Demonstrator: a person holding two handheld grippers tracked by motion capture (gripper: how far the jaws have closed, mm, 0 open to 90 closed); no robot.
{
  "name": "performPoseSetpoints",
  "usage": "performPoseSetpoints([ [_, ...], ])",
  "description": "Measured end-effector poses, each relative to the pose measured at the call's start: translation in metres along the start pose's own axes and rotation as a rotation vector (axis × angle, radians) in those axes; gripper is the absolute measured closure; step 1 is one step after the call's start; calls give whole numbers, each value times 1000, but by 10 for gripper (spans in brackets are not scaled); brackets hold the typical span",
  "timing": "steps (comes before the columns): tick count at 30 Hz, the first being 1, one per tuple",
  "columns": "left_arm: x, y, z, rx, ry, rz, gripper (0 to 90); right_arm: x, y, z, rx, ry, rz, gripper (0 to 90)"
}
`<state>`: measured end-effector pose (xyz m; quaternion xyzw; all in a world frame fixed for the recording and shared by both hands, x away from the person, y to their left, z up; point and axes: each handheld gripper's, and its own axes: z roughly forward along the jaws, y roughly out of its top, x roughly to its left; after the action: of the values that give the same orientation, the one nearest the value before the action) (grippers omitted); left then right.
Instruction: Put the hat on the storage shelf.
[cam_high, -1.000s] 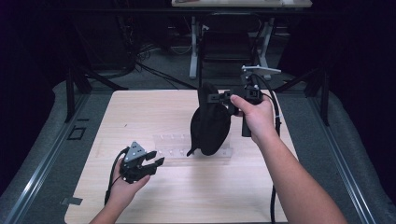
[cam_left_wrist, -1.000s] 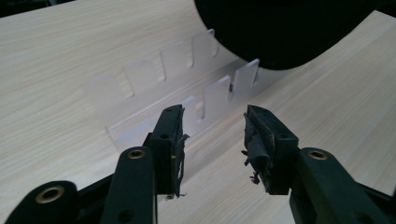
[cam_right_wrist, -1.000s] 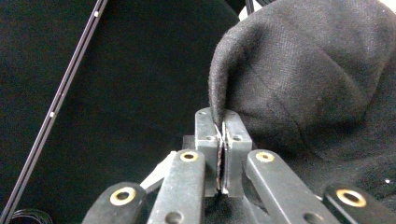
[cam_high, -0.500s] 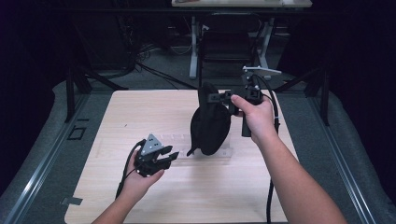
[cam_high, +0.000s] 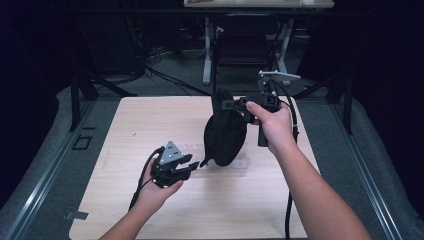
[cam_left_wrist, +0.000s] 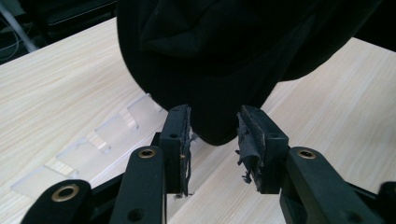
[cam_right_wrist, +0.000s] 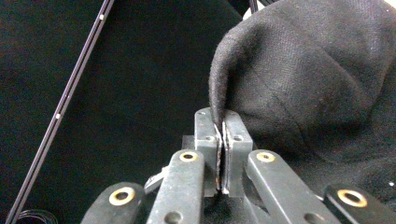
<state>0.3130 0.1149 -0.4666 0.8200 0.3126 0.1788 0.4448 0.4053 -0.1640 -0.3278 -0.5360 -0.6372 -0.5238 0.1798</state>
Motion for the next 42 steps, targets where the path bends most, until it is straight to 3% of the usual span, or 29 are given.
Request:
performPoseSetpoints([
  [12, -9, 15, -1, -6, -16, 25, 666, 4, 0, 6, 4, 8, -1, 870],
  [24, -17, 22, -2, -5, -23, 61, 744, 4, 0, 7, -7, 9, -3, 868],
  [33, -21, 22, -1, 2, -31, 74, 748, 3, 1, 5, -4, 5, -3, 867],
  [42, -26, 23, 7, 27, 7, 116, 806, 5, 0, 9, -1, 13, -3, 866],
])
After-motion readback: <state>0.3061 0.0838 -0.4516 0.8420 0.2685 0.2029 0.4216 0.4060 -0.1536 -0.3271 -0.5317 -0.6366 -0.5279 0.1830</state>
